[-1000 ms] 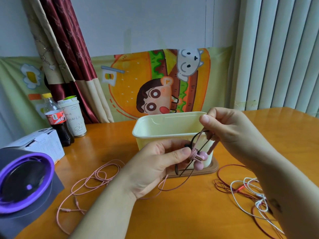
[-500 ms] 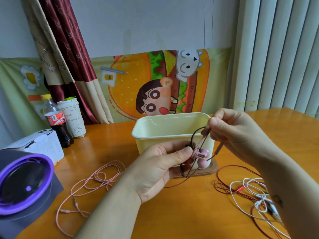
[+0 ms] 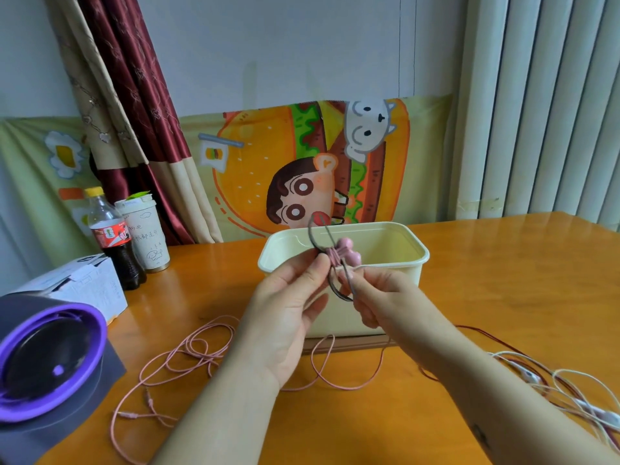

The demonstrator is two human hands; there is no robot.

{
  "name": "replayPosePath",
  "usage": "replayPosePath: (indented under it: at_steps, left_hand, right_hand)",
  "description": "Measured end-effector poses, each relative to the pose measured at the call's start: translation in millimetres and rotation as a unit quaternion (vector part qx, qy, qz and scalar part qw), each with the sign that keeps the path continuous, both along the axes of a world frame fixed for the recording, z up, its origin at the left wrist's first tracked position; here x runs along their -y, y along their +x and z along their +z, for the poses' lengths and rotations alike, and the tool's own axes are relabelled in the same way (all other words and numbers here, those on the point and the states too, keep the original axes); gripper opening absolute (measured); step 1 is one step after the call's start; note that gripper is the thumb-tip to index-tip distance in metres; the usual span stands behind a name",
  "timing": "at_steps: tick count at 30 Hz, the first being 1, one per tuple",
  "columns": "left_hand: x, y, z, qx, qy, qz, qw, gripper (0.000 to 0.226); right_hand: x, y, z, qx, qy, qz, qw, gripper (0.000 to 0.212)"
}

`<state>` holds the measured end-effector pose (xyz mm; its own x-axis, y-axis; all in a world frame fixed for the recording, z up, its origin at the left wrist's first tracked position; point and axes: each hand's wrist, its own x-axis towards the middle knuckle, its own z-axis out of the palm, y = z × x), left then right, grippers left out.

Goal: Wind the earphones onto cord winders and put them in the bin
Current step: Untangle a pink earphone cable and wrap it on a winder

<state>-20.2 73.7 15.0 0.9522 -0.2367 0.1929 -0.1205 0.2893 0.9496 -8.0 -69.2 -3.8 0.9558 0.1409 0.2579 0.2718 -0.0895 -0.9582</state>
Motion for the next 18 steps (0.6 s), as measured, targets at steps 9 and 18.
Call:
replayPosePath:
  at_steps: [9, 18]
  left_hand:
    - [-9, 14, -10, 0.002, -0.062, 0.095, 0.994, 0.022]
    - [-7, 14, -16, 0.081, 0.191, 0.048, 0.977, 0.032]
  right_hand:
    - [6, -20, 25, 0.105, -0.318, 0.008, 0.942, 0.021]
    - [25, -26, 46, 0.209, -0.313, -0.085, 0.923, 0.008]
